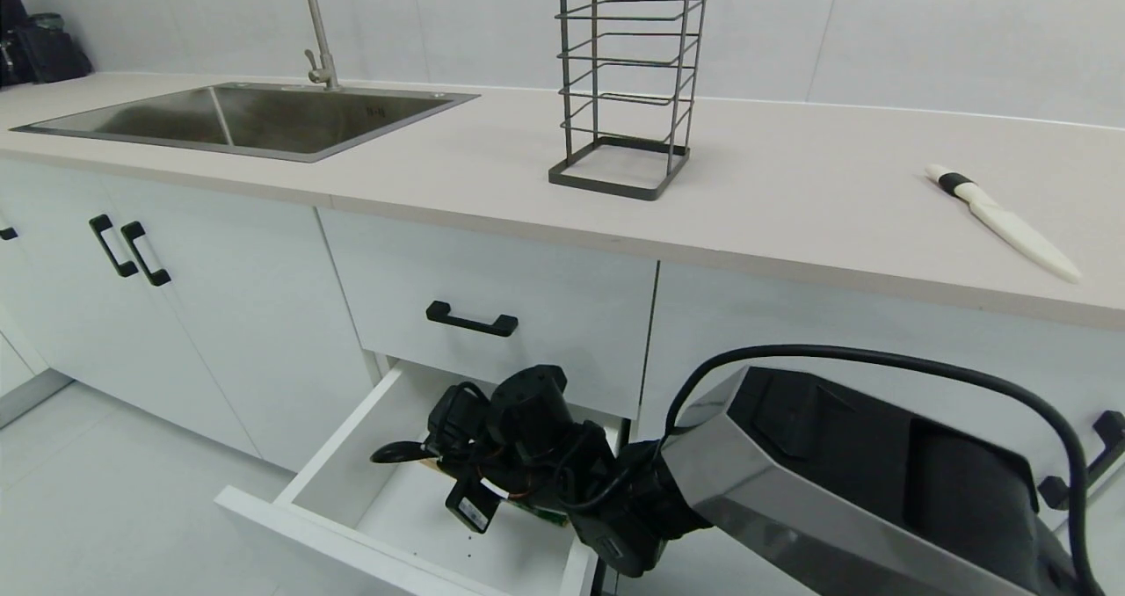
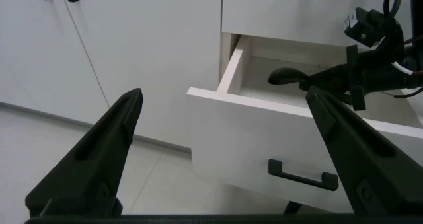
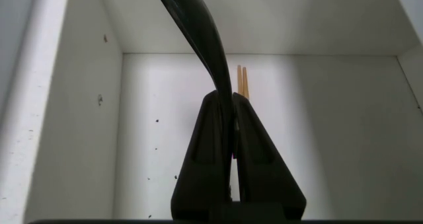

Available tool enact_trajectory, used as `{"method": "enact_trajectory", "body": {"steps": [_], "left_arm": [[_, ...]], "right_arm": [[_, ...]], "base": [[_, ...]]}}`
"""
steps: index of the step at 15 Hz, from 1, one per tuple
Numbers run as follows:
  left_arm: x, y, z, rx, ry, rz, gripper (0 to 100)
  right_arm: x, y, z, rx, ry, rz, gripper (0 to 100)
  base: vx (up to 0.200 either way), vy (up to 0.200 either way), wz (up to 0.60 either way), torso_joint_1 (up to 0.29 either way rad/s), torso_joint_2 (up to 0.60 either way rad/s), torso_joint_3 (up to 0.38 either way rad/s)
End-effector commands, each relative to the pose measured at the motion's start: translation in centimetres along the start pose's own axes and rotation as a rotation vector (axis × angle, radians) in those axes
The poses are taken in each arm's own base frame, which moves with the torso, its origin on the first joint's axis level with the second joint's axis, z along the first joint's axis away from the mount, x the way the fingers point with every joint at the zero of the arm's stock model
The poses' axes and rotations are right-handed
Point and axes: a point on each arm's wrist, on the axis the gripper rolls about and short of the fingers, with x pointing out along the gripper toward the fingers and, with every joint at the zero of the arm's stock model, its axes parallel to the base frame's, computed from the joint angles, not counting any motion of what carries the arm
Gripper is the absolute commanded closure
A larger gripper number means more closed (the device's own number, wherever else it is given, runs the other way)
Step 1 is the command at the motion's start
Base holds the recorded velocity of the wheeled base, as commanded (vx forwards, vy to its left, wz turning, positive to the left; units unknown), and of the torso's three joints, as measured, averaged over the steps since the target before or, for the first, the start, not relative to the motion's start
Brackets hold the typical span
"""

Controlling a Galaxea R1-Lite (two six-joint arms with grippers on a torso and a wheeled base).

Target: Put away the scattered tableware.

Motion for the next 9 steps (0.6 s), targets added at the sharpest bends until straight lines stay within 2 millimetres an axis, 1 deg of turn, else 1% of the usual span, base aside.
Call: {"method": "enact_trajectory", "body": {"steps": [1, 9], "left_arm": [[0.0, 0.0, 0.0, 0.0, 0.001, 0.0, 0], [0.0, 0.0, 0.0, 0.0, 0.001, 0.0, 0]], "right_arm": [[0.5, 0.1, -0.5, 0.004, 0.008, 0.004, 100], [1.5, 0.2, -2.4, 0.031, 0.047, 0.008, 100]], "base": [[0.0, 0.0, 0.0, 0.0, 0.0, 0.0], [0.0, 0.0, 0.0, 0.0, 0.0, 0.0]]}}
